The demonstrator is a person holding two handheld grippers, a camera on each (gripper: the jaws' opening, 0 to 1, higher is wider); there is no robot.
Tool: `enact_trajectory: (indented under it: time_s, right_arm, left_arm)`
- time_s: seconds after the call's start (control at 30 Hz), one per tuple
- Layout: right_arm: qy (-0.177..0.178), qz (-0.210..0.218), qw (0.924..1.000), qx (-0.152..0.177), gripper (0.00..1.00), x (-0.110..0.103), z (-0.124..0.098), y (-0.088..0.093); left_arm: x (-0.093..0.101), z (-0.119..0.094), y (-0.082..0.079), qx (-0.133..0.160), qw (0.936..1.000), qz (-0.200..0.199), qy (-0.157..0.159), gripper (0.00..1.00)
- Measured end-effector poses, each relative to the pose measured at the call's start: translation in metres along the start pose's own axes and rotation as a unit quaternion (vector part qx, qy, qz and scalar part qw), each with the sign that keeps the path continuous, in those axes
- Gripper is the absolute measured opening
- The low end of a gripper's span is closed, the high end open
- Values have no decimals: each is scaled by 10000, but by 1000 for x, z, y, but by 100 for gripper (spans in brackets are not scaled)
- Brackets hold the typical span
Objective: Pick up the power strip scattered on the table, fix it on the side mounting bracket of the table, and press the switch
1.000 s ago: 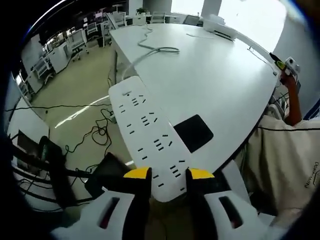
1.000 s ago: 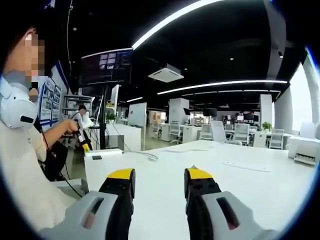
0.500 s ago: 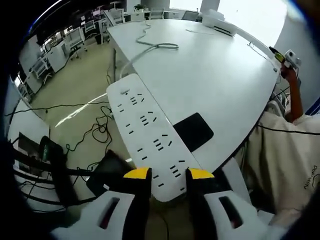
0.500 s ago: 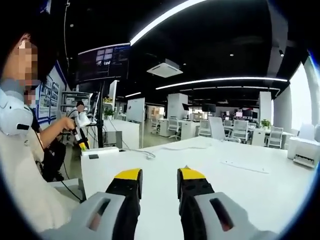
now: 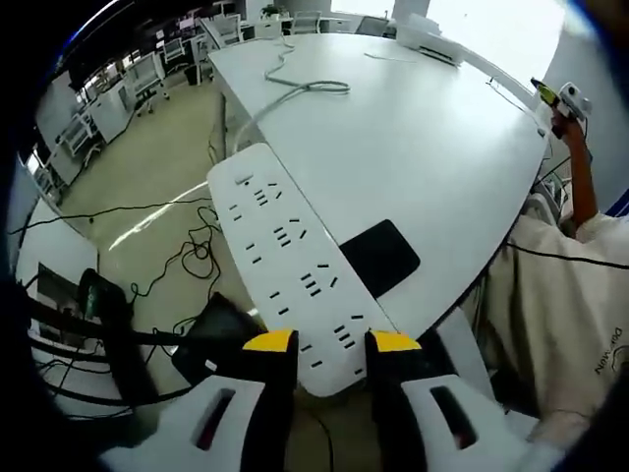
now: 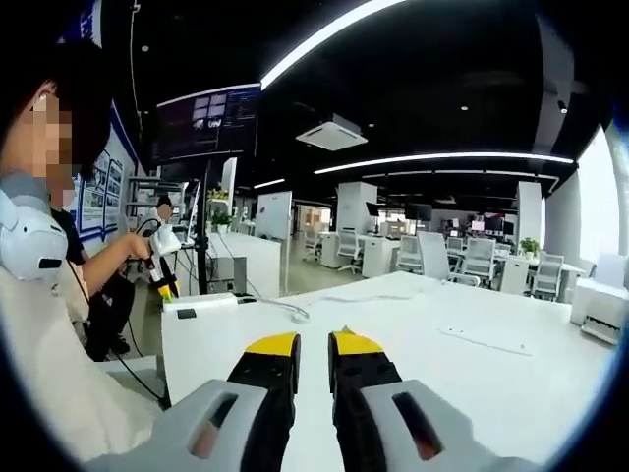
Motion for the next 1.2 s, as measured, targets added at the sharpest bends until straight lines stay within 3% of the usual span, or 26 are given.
enact_trajectory:
  time_s: [0.37,0.9,1.2]
  right_arm:
    - [-147,-147,9997,-106,0,0,16,-21]
    - [-809,-568,9951,-72,0,-25,62,-89]
    - [-1177,-736,9903,-66,0,-42,87,-113]
  left_arm:
    - [1,0,0,-34,10000,26,-12,32]
    - [5,0,0,-65,9999,111,-8,29]
    - [7,0,0,-85,9999,106,-9,29]
Point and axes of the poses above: the point that each gripper's makers call its tool centre point, and the gripper's own axes: z roughly forward along the fingers, x roughly to its right, y roughly out of its underside, the point moved 3 cm from there along -z, roughly backward along the fingers, and after that the axes turned 8 degrees about -z, right-handed, at the moved point
